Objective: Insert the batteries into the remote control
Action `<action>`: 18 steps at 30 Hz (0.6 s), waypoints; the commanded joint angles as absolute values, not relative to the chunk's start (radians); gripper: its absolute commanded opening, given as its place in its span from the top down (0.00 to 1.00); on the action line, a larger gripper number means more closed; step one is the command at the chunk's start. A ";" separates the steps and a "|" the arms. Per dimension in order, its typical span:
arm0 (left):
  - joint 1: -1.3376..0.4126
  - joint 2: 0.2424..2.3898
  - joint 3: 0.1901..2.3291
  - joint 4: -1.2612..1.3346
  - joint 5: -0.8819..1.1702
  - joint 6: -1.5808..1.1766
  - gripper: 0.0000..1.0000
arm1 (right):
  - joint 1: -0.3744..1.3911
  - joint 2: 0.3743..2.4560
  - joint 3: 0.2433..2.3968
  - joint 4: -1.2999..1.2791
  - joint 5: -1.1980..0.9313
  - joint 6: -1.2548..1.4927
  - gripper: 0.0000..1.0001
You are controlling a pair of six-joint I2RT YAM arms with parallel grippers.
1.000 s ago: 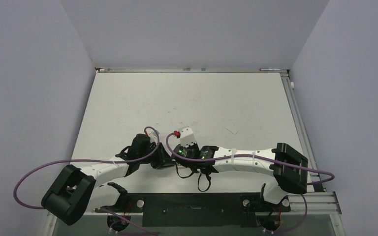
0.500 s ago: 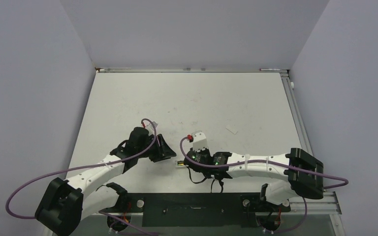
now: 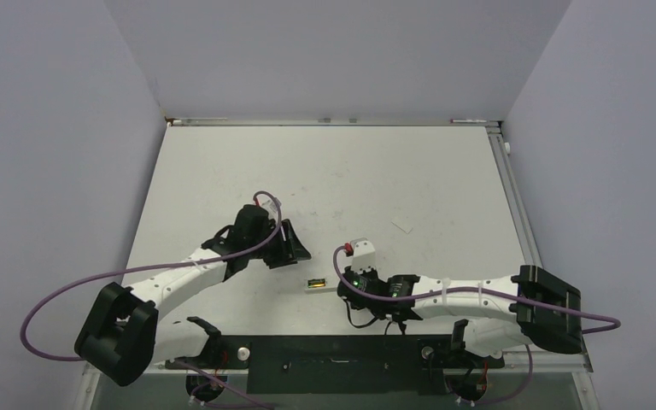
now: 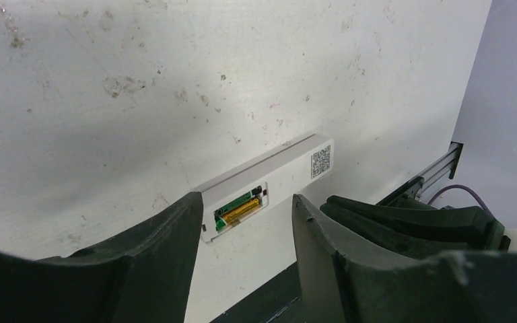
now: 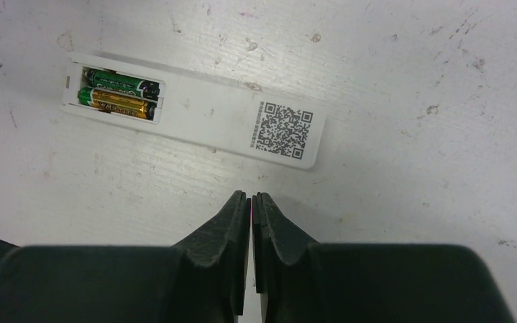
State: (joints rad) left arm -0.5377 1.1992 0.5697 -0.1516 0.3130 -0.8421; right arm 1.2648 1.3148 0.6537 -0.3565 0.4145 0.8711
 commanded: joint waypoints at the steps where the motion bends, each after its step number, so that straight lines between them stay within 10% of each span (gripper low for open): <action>1: -0.550 1.258 0.645 -0.160 0.283 -0.798 0.52 | 1.270 1.291 0.621 -0.270 0.395 0.916 0.91; 18: -0.617 1.497 0.750 -0.165 0.233 -0.748 0.59 | 1.266 1.351 0.583 -0.235 0.460 0.989 0.91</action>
State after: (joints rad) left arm -0.6086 1.4685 0.7029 -0.1642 0.2630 -0.7761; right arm 1.2648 1.3399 0.5900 -0.2680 0.4038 0.9569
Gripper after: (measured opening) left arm 0.421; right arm 0.087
